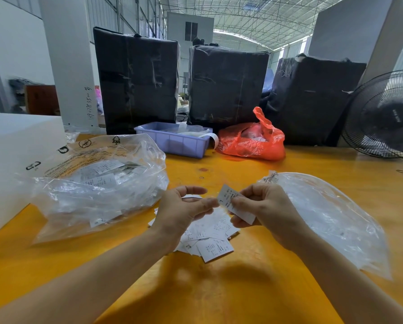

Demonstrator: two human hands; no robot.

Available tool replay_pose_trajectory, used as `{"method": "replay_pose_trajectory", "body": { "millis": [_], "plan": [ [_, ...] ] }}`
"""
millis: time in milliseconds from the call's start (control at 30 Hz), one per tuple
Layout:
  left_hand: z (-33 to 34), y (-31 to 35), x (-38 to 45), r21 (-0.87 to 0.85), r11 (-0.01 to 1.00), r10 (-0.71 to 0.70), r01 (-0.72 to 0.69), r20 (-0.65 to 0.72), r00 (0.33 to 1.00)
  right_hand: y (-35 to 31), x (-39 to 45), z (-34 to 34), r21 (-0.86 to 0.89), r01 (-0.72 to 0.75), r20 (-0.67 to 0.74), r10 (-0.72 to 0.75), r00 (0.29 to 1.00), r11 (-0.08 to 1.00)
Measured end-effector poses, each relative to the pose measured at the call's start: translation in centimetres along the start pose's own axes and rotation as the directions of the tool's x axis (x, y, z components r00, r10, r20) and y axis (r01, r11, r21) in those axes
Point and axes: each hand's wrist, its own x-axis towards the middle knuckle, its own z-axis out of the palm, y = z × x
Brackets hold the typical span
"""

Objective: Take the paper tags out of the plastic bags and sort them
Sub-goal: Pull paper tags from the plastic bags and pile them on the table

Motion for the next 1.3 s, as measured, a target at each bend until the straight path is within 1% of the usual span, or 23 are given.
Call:
{"method": "replay_pose_trajectory", "body": {
  "millis": [100, 167, 267, 333, 467, 633, 733, 833, 967, 1033, 1200, 1300],
  "plan": [
    [-0.15, -0.07, 0.16, -0.038, 0.999, 0.009, -0.011, -0.046, 0.999, -0.03, 0.03, 0.02, -0.011, -0.032, 0.013, 0.032, 0.999, 0.999],
    [-0.26, -0.13, 0.23, -0.051, 0.999, -0.004, 0.001, -0.060, 0.998, -0.01, -0.01, 0.09, -0.029, -0.014, 0.002, 0.014, 1.000, 0.999],
    [-0.11, -0.28, 0.10, 0.001, 1.000, -0.002, 0.002, -0.045, 0.999, -0.05, -0.05, 0.05, -0.027, 0.007, -0.008, -0.008, 1.000, 1.000],
    [-0.02, -0.32, 0.02, 0.015, 1.000, 0.019, -0.018, -0.057, 0.998, -0.14, -0.10, 0.01, -0.030, 0.001, 0.023, 0.000, 1.000, 1.000],
    [-0.27, -0.18, 0.17, -0.027, 0.999, 0.040, -0.043, -0.101, 0.994, -0.18, -0.16, 0.06, -0.032, -0.021, 0.068, 0.023, 0.997, 0.999],
    [-0.01, -0.29, 0.06, -0.040, 0.999, 0.020, -0.020, 0.009, 1.000, -0.04, -0.07, -0.05, -0.063, 0.004, 0.031, -0.002, 1.000, 0.998],
    [0.00, -0.46, 0.07, -0.057, 0.998, 0.026, -0.026, 0.006, 1.000, 0.02, -0.12, -0.15, -0.101, 0.016, 0.068, -0.009, 0.998, 0.995],
    [-0.18, -0.62, 0.22, -0.037, 0.999, 0.033, -0.033, -0.001, 0.999, -0.02, -0.23, -0.04, -0.091, 0.011, 0.125, 0.001, 0.992, 0.996],
    [-0.19, -0.83, 0.31, 0.058, 0.997, 0.040, -0.043, 0.046, 0.998, 0.02, -0.17, 0.06, -0.095, 0.021, 0.110, -0.011, 0.994, 0.995],
    [-0.14, -0.93, 0.32, 0.073, 0.996, 0.045, -0.049, 0.062, 0.997, 0.05, -0.12, -0.06, -0.117, 0.013, 0.111, 0.000, 0.994, 0.993],
    [-0.33, -0.91, 0.53, 0.041, 0.997, 0.066, -0.067, 0.029, 0.997, 0.09, -0.16, -0.26, -0.157, -0.030, 0.166, 0.056, 0.985, 0.987],
    [-0.22, -0.85, 0.47, 0.001, 0.999, 0.038, -0.038, 0.041, 0.998, 0.14, -0.10, -0.18, -0.152, -0.003, 0.138, 0.024, 0.990, 0.988]
  ]
}}
